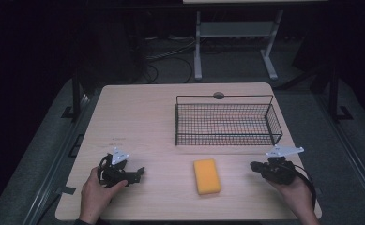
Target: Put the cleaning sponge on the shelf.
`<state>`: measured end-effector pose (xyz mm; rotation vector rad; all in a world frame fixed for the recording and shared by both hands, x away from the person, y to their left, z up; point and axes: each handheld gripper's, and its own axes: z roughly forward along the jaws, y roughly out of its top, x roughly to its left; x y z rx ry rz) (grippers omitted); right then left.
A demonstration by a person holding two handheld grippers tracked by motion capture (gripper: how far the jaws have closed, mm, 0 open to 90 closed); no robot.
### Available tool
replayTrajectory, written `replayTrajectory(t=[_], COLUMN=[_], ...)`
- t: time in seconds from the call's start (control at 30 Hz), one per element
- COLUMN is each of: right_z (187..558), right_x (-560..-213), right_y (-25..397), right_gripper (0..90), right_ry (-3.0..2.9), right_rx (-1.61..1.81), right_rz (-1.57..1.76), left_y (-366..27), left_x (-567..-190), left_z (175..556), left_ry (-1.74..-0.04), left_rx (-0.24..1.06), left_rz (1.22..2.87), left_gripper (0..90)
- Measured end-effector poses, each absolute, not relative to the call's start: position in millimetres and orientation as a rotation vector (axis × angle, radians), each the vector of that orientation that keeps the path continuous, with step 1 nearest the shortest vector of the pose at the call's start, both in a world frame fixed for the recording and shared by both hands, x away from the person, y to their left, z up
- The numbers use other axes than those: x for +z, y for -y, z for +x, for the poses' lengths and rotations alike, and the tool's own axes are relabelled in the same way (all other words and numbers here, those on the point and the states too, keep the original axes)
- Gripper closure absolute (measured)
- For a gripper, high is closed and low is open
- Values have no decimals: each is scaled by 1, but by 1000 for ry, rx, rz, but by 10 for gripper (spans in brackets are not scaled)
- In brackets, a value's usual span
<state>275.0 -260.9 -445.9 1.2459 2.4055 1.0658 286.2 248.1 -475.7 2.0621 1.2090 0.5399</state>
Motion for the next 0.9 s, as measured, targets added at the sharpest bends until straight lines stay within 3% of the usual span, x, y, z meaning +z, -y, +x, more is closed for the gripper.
replayTrajectory(t=[0.9], right_z=[306], right_x=[-440], right_y=[199], right_gripper=[898], right_ry=[-2533], right_rx=[1095], right_rz=[1108], left_y=[-248], left_x=[-476], left_z=[286], left_ry=[-1212], left_rx=[537], left_rz=[2058], left_gripper=[128])
